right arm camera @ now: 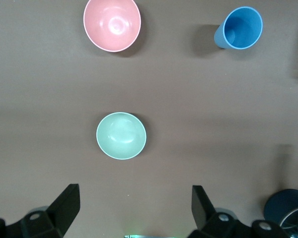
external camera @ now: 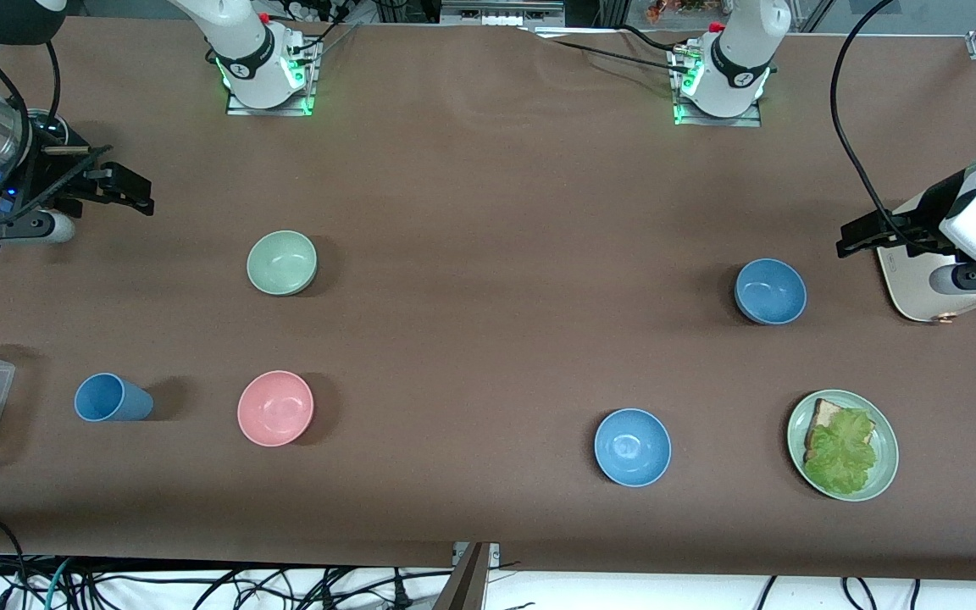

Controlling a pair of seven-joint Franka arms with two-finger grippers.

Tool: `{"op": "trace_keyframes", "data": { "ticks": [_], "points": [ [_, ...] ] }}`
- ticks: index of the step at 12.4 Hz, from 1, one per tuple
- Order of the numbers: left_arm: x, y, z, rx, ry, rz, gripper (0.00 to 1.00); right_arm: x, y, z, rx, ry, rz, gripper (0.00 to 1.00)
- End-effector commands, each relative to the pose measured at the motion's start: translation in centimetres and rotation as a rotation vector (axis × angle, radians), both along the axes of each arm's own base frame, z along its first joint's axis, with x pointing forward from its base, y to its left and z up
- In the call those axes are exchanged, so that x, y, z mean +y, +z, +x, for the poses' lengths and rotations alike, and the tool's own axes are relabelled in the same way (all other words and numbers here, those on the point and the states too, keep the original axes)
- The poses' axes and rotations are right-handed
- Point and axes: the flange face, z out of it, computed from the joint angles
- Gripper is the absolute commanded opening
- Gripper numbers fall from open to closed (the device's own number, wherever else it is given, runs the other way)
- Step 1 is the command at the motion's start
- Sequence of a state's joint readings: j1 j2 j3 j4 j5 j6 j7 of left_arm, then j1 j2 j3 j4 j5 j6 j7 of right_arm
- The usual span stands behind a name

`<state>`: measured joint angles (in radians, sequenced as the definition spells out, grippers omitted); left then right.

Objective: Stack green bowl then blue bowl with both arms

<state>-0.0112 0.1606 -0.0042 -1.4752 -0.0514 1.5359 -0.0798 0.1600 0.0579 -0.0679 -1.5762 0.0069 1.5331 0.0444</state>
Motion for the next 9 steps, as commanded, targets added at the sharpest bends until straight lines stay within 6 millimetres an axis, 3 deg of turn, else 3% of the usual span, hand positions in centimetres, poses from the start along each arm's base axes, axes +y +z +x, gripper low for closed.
{"op": "trace_keyframes", "data": {
  "ticks": [1,9],
  "points": [
    [-0.3,1.18,0.16,-0.011,0.0,0.021,1.0,0.22,1.17,-0.16,-0.015,0.001,-0.013,0.99],
    [-0.76,0.77,0.39,-0.005,-0.006,0.011,1.0,-0.03,1.23,-0.26,-0.016,0.002,-0.01,0.99]
  ]
}}
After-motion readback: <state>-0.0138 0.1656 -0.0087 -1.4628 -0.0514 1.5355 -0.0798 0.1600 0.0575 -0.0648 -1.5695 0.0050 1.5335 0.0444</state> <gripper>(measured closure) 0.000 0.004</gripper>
